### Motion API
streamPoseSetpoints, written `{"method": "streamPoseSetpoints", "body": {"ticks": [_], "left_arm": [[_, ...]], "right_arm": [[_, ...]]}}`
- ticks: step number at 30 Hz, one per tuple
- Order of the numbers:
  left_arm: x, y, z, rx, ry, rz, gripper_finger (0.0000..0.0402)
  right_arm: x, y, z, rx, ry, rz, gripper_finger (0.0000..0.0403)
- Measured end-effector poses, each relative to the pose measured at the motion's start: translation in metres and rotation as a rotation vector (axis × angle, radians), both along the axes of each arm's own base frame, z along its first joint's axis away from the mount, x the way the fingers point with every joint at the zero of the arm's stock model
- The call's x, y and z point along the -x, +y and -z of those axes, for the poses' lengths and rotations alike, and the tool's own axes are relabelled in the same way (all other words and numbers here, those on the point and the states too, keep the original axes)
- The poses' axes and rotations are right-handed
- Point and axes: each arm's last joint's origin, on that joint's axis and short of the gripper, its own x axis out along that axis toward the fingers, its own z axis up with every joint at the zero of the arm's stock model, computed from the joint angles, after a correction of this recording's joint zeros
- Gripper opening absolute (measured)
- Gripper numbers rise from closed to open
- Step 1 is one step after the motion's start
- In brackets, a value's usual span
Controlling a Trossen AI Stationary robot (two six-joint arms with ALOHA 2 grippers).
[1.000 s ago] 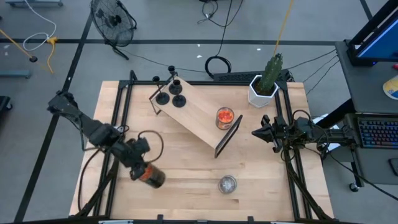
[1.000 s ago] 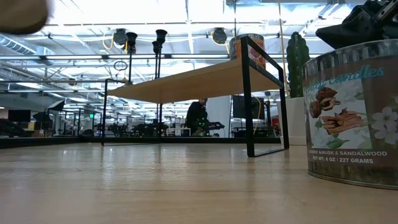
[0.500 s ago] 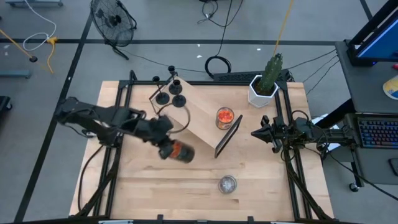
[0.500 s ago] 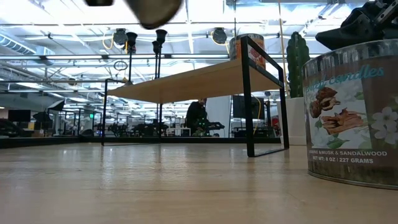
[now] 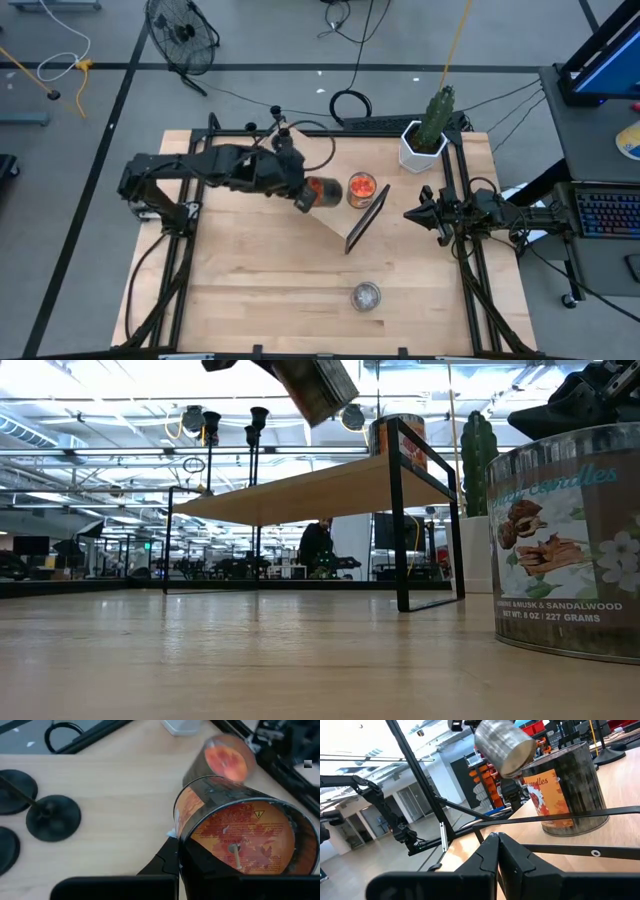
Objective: Pick & Place candle stick holders
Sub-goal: Put the orange black candle tin on the shelf
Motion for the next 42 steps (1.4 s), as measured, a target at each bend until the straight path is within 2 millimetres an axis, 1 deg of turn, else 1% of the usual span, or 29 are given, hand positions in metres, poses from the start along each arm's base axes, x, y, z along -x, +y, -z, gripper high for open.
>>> {"method": "streamPoseSetpoints", "body": {"ticks": [6, 11, 22, 34, 42], "left_arm": [[-0.017, 0.004, 0.015, 0.014, 0.058, -0.043, 0.0000], [-0.017, 0.004, 0.026, 0.048, 0.142, -0.104, 0.0000], [-0.014, 0.007, 0.027, 0.097, 0.124, -0.212, 0.0000], [-0.028, 0.008, 0.043, 0.136, 0.158, -0.244, 0.0000], [-0.028, 0.013, 0.043, 0.150, 0.150, -0.259, 0.0003]], "right_arm": [[0.000, 0.000, 0.000, 0.000, 0.000, 0.000, 0.0004], [0.000, 0.000, 0.000, 0.001, 0.000, 0.000, 0.0004], [0.000, 0.000, 0.002, 0.007, 0.019, 0.001, 0.0004], [0.000, 0.000, 0.002, 0.007, 0.023, 0.001, 0.0004], [0.000, 0.000, 0.002, 0.007, 0.023, 0.001, 0.0004]]}}
